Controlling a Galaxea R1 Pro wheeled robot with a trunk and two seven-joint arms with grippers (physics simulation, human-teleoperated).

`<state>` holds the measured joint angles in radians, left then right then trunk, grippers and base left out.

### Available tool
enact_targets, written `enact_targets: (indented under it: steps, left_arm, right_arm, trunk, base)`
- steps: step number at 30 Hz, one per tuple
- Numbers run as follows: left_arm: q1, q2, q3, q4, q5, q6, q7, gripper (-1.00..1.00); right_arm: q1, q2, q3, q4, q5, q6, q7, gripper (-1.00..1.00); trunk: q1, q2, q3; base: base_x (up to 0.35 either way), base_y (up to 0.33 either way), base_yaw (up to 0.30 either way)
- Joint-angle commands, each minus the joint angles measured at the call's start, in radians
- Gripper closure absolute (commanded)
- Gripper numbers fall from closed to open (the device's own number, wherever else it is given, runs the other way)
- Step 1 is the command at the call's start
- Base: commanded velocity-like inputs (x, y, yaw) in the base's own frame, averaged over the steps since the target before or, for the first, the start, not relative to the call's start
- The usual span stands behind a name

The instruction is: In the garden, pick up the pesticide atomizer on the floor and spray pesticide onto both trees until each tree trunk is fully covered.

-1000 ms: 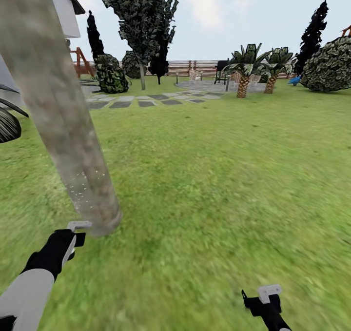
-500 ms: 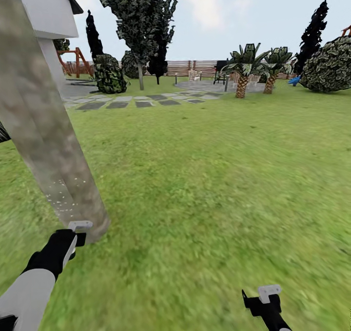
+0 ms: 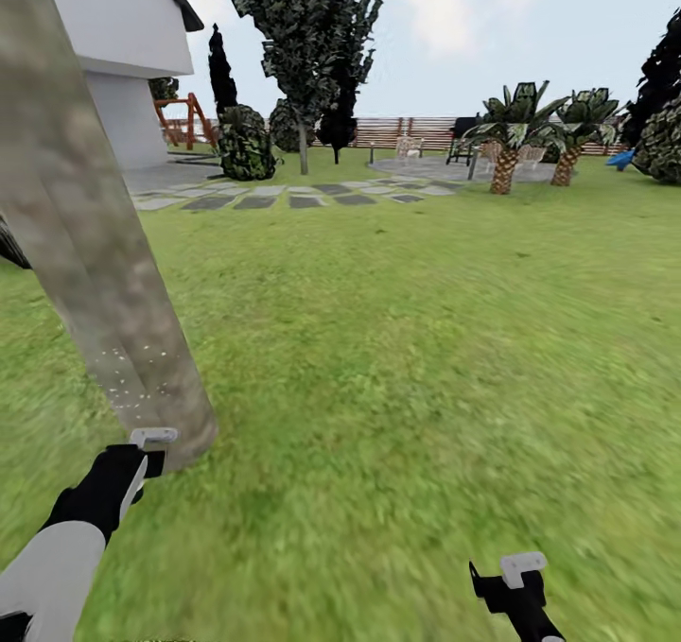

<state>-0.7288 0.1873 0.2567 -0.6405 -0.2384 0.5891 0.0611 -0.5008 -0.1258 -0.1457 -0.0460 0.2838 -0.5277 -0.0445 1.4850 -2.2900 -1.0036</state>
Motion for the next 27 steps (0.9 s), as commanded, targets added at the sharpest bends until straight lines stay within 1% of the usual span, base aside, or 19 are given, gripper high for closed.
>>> enact_targets:
  steps: [1,2,4,8,18,21,27]
  left_arm:
    - [0.000,0.002,0.001,0.000,0.001,0.000,0.005,1.00]
    - [0.001,0.007,0.002,0.001,0.003,0.001,0.031,1.00]
    - [0.002,0.007,0.002,0.001,0.006,0.001,0.040,1.00]
    - [0.002,0.003,0.001,0.003,0.012,0.003,0.037,1.00]
    - [0.002,-0.002,0.003,0.000,0.013,0.004,0.036,1.00]
    - [0.002,-0.005,0.004,0.004,0.015,0.003,0.036,1.00]
    - [0.002,-0.013,0.004,0.004,0.017,0.003,0.036,1.00]
  right_arm:
    - [0.000,0.000,0.000,0.000,0.000,0.000,0.000,-1.00]
    - [0.001,0.000,0.000,0.000,0.000,0.000,0.000,-1.00]
    - [0.000,0.000,0.000,0.000,0.000,0.000,0.000,-1.00]
    - [0.000,0.000,0.000,0.000,0.000,0.000,0.000,-1.00]
    - [0.001,0.000,0.000,0.000,0.000,0.000,0.000,-1.00]
    - [0.001,0.000,0.000,0.000,0.000,0.000,0.000,-1.00]
    - [0.001,0.000,0.000,0.001,0.001,0.000,0.000,-1.00]
  trunk:
    - [0.000,0.000,0.000]
    - [0.000,0.000,0.000]
    - [0.000,0.000,0.000]
    - [0.000,0.000,0.000]
    - [0.000,0.000,0.000]
    - [0.000,0.000,0.000]
    - [0.000,0.000,0.000]
  base:
    - [0.093,-0.264,0.278]
    - [0.088,-0.267,0.278]
    - [0.087,-0.267,0.278]
    - [0.086,-0.267,0.278]
    - [0.066,-0.269,0.278]
    - [0.002,-0.109,0.278]
    - [0.000,-0.006,0.277]
